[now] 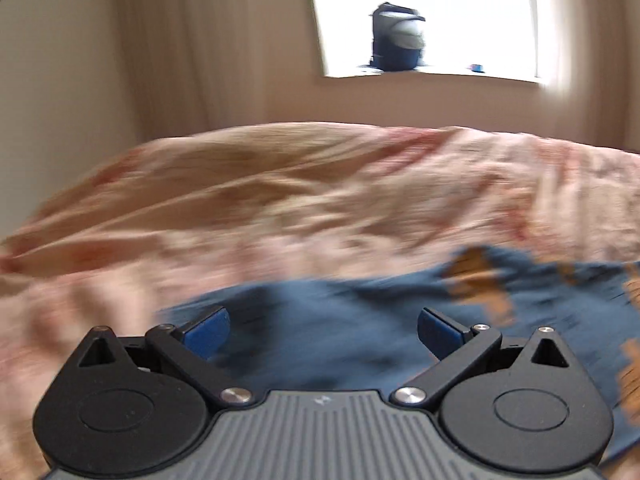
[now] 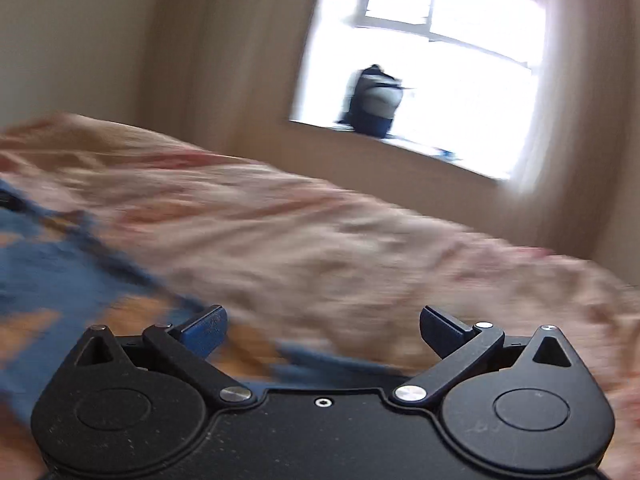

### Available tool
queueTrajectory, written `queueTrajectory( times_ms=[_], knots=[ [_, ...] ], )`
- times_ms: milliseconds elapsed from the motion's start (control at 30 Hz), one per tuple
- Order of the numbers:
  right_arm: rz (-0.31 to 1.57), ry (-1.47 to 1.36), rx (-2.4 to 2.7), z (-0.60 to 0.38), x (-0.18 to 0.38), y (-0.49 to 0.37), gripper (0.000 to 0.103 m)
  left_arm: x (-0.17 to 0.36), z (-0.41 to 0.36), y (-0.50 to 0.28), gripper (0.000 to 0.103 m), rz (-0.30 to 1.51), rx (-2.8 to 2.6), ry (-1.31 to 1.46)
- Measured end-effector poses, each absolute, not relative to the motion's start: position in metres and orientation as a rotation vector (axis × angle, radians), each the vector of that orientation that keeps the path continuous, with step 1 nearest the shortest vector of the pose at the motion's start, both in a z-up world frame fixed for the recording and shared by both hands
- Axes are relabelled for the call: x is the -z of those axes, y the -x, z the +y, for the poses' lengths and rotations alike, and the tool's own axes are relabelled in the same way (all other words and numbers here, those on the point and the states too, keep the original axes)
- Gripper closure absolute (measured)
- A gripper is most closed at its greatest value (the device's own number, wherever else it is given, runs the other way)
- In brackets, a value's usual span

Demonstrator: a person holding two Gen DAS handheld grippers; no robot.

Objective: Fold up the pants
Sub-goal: 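Move both grippers toward the stacked pant legs to regrasp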

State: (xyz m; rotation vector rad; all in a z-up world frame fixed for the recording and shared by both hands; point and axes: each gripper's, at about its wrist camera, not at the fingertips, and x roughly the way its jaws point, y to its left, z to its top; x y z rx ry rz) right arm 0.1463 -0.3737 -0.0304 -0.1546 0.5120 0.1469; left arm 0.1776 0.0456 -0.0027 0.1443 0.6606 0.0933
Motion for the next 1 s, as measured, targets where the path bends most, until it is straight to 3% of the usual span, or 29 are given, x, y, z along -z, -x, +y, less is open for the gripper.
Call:
queueTrajectory(
  times_ms=[133, 200, 467, 633, 767, 1000],
  knots=[
    [0.667, 0.311, -0.235, -0.331, 0.064, -0.149, 0.001, 0.000, 0.093, -0.151, 0.000, 0.673, -0.280, -0.038],
    [0.707, 0.236, -0.199, -0.337, 0.058, -0.158, 0.001, -0.003, 0.110, -0.150, 0.000, 0.708, -0.364, 0.057],
    [0.727, 0.392, -0.322, -0.280, -0.049, -0.210, 0.001, 0.011, 0.163, -0.119, 0.000, 0.620, -0.367, 0.575],
    [0.868, 0.368, -0.505, -0.194, -0.096, -0.268, 0.001, 0.030, 0.169, -0.125, 0.000, 0.691, -0.349, 0.611],
    [0.864, 0.446, -0.593, -0.121, -0.090, -0.315, 0.001, 0.027, 0.177, -0.122, 0.000, 0.657, -0.278, 0.670],
    [0.922, 0.323, -0.695, -0.046, -0.044, -0.376, 0.001, 0.040, 0.192, -0.124, 0.000, 0.618, -0.177, 0.690]
  ],
)
